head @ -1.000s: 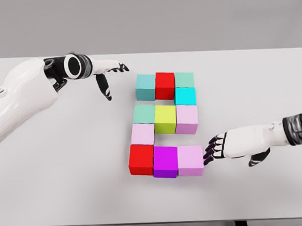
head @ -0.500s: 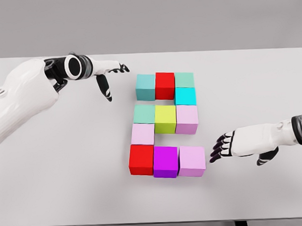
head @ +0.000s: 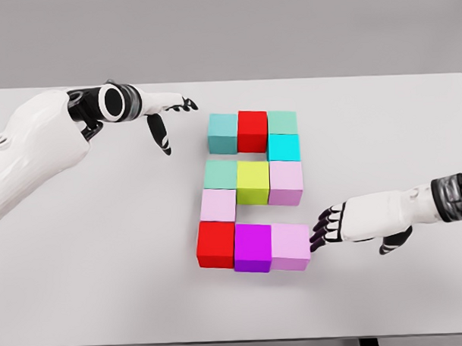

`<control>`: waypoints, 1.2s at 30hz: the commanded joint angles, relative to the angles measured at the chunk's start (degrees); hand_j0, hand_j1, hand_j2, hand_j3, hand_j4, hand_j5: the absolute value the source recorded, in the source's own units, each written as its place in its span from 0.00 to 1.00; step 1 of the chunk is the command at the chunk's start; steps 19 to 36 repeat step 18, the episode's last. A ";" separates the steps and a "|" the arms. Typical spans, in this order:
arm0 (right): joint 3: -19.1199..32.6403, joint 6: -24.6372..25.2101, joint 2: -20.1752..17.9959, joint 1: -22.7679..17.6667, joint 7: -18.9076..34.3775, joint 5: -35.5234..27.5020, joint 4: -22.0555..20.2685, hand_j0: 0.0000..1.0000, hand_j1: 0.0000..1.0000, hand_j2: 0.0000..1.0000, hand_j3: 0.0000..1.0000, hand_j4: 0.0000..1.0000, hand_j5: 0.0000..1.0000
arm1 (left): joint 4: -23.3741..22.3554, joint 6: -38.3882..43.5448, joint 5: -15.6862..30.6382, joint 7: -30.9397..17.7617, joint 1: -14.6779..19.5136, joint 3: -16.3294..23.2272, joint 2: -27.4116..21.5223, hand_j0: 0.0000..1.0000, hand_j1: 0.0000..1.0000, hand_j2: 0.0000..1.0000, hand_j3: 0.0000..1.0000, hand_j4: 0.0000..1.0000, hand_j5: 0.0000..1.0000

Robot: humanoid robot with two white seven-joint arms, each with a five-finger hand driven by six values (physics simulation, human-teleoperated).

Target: Assemble the squares on the desktop into the number 2

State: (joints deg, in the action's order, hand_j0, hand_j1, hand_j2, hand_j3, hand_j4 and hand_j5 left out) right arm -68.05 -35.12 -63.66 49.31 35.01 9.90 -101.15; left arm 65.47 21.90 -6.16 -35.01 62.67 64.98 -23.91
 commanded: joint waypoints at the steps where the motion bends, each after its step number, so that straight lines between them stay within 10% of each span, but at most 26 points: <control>1: 0.02 0.12 -0.06 0.00 -0.01 -0.32 -0.01 1.00 1.00 1.00 1.00 1.00 1.00 | 0.01 -0.10 -0.08 0.01 0.00 -0.03 -0.08 1.00 1.00 1.00 1.00 1.00 1.00; 11: 3.18 0.12 -4.01 1.41 -0.01 -0.76 0.16 1.00 1.00 1.00 1.00 1.00 1.00 | -0.17 -0.01 0.01 0.01 -0.09 -0.03 -0.09 1.00 1.00 1.00 1.00 1.00 1.00; 17: 8.28 0.12 -12.01 1.32 -0.01 -29.32 3.06 1.00 1.00 1.00 1.00 1.00 1.00 | -1.05 -0.01 -0.08 0.01 -0.17 -0.03 -0.09 1.00 1.00 1.00 1.00 1.00 1.00; 36: 8.46 0.12 -11.48 1.23 -0.01 -29.50 3.85 1.00 1.00 1.00 1.00 1.00 1.00 | -1.05 -0.01 -0.08 0.01 -0.18 -0.03 -0.09 1.00 1.00 1.00 1.00 1.00 1.00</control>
